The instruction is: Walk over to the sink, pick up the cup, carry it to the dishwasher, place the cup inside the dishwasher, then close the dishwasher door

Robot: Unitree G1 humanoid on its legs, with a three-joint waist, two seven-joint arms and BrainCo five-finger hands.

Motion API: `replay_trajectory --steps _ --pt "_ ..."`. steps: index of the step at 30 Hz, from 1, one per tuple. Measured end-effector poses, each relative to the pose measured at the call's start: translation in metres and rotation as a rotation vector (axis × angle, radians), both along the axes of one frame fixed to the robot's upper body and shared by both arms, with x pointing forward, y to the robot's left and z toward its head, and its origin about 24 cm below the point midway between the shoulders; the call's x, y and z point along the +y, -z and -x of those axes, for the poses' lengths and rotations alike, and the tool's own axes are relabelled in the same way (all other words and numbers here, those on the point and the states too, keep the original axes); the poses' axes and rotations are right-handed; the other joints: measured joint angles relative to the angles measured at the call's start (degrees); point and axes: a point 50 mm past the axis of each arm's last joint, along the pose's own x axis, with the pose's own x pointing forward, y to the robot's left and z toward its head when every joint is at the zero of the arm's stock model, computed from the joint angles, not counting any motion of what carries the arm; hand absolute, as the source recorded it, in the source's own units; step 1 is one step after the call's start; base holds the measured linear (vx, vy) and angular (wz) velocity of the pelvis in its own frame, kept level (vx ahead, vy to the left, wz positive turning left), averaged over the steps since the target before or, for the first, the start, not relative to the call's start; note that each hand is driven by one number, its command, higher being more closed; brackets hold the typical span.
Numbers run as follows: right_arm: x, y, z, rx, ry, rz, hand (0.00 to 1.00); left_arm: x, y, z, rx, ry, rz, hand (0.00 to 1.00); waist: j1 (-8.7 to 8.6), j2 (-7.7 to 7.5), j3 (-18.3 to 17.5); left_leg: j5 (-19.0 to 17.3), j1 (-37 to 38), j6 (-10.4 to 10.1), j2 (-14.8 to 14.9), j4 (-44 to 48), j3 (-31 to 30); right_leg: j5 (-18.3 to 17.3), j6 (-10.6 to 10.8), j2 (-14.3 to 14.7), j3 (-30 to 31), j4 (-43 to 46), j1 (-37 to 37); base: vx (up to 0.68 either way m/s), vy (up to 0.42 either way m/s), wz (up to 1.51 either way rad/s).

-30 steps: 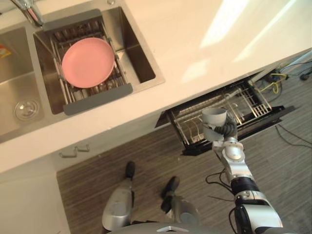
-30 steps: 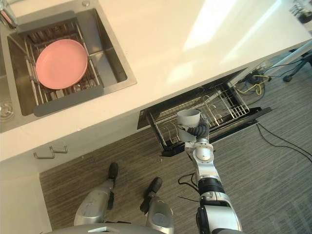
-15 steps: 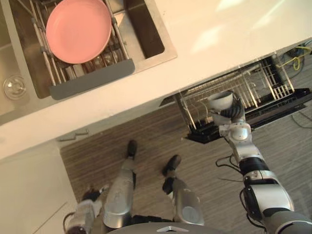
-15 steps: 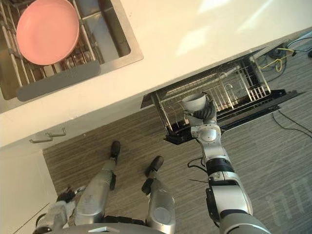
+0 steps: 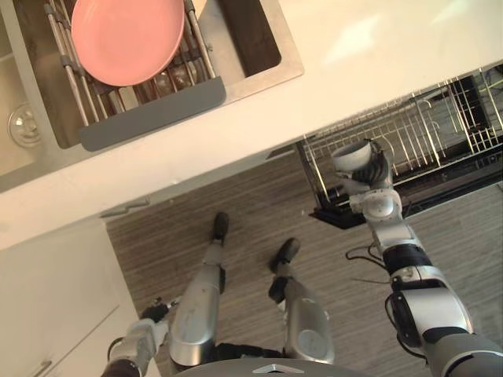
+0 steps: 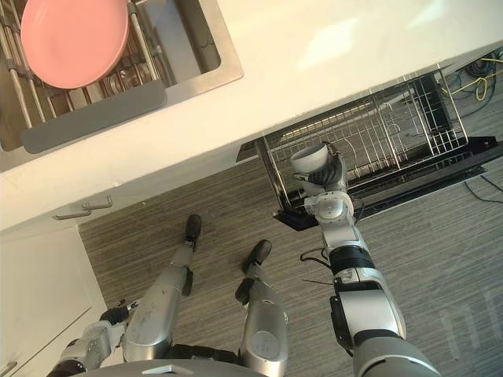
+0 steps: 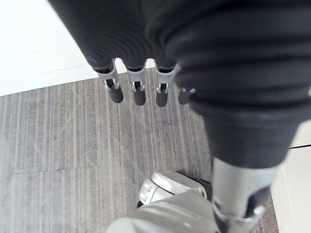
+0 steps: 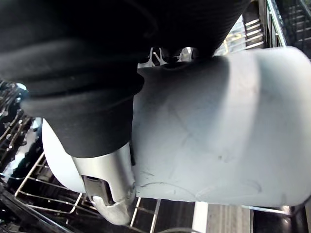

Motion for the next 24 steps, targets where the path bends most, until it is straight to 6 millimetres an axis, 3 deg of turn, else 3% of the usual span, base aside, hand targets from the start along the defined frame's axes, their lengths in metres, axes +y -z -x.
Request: replay_trajectory --steps 8,14,17,21,24 --pt "-0.003 0.002 -0.010 0.155 -0.010 -0.061 0.00 -0.003 0.004 0.003 0.044 0.104 -0.017 0.00 0.01 0.16 0.0 0.1 0.0 -0.2 0.2 0.0 0.0 0.2 -0.3 0.3 -0.1 -0.6 0.3 0.00 -0.006 0.00" --pt "-0.004 0.003 -0.010 0.123 0.034 -0.089 0.00 -0.004 0.005 0.003 0.081 0.208 -0.075 0.00 0.19 0.32 0.0 0.1 1.6 -0.5 0.2 0.0 0.0 0.6 0.1 0.3 -0.4 -1.3 2.3 0.01 -0.008 0.01" --pt "0.007 0.003 -0.006 0.034 0.035 -0.138 0.00 -0.003 0.005 0.005 0.117 0.303 -0.129 0.00 0.05 0.42 0.0 0.0 3.2 -0.7 0.3 0.0 0.7 0.6 0.2 0.2 0.1 -1.4 3.7 0.02 -0.013 -0.07" --pt "0.020 -0.001 0.014 -0.139 0.051 -0.168 0.00 -0.003 0.007 0.012 0.149 0.383 -0.124 0.00 -0.45 0.24 -0.6 -0.5 6.1 -1.1 0.5 0.0 3.7 0.7 0.3 0.1 1.9 -1.4 5.6 0.03 -0.017 -0.20" --pt "0.021 0.029 0.049 -0.171 0.155 -0.245 0.00 0.001 0.014 0.039 0.227 0.229 -0.049 0.00 -1.67 -0.83 -6.1 -1.2 6.9 -0.6 0.6 0.0 4.5 0.2 0.8 0.2 1.8 -1.8 6.7 0.07 -0.030 -0.01"
